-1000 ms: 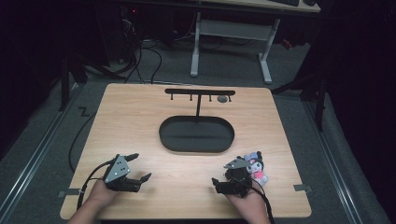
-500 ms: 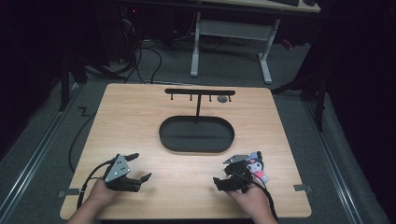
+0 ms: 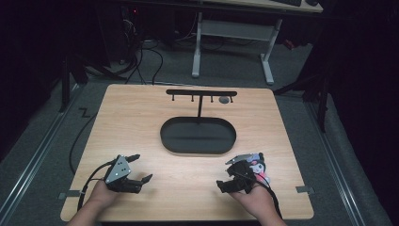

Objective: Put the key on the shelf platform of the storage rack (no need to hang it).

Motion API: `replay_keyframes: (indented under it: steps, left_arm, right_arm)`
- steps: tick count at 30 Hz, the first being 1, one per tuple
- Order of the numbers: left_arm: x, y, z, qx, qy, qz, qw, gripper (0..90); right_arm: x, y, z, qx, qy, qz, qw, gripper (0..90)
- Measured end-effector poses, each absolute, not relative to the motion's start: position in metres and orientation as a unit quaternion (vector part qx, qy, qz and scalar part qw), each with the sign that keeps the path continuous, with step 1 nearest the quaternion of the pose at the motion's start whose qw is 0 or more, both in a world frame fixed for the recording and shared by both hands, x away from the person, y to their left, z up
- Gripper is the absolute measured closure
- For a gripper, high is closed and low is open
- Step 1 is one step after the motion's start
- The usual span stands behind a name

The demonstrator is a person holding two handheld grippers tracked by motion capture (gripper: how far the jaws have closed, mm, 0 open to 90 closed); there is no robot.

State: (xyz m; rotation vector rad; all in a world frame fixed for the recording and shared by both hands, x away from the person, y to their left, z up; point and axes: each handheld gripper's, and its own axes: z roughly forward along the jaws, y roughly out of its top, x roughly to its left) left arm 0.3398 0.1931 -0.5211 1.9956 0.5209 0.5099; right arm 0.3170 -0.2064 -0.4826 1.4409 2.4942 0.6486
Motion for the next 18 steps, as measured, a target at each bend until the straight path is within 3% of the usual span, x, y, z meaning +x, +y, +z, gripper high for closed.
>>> replay_keyframes:
  steps: [7,18]
  left_arm:
    - [0.3399,0.1934,-0.5209,0.820,0.214,0.208,0.489,15.4]
    - [0.3390,0.1934,-0.5211,0.820,0.210,0.210,0.490,15.4]
  right_arm:
    - [0.3180,-0.2052,-0.4782,0.487,0.851,0.186,0.063,29.1]
    - [0.3184,-0.1991,-0.4762,0.466,0.874,0.129,0.049,27.3]
